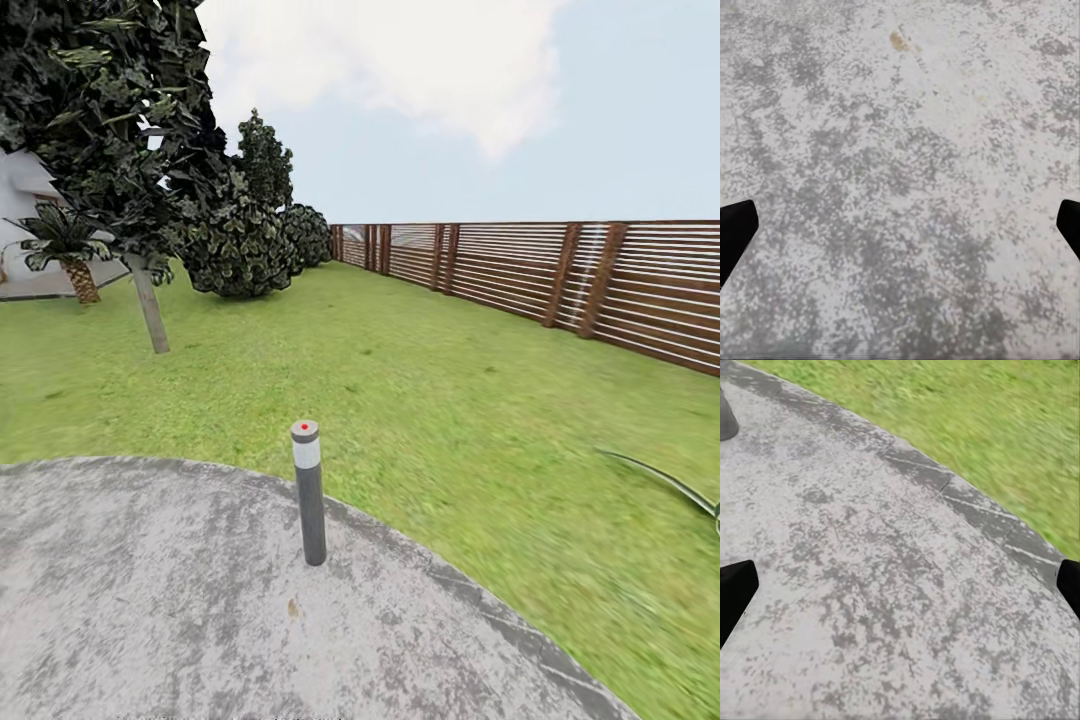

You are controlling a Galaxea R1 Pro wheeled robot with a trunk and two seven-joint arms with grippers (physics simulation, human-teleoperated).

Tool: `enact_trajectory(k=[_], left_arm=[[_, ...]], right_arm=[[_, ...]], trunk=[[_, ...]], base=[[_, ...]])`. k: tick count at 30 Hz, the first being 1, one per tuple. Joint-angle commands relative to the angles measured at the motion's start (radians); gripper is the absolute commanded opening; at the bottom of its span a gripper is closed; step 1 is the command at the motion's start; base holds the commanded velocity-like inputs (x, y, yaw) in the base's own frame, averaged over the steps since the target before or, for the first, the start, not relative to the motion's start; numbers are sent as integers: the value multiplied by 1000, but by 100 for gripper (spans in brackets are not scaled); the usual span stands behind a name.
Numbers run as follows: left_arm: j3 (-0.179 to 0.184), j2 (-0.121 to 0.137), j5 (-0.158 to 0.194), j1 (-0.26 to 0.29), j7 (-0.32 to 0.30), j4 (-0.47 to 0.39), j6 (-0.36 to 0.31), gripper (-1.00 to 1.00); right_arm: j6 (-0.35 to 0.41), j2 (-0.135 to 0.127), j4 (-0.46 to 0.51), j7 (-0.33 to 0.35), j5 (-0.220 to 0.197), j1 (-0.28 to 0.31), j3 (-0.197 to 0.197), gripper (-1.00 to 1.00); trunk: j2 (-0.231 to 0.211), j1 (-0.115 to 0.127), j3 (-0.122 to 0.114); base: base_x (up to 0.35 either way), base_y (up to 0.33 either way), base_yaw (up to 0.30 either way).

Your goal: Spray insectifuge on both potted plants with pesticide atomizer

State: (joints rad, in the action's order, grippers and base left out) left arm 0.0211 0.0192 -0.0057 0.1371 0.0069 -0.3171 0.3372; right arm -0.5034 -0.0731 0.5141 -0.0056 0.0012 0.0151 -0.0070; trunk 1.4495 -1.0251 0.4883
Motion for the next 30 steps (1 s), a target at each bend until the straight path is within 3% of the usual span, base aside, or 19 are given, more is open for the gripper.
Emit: enact_trajectory(k=[1,30], left_arm=[[2,0,-1,1,0,1,3,100],[4,-1,-2,1,-1,1,3,100]], right_arm=[[-3,0,0,-1,0,0,-1,100],[-3,2,1,-1,0,0,1,100]], trunk=[[1,0,2],[1,0,7]], base=[[-2,-1,271],[0,0,276]])
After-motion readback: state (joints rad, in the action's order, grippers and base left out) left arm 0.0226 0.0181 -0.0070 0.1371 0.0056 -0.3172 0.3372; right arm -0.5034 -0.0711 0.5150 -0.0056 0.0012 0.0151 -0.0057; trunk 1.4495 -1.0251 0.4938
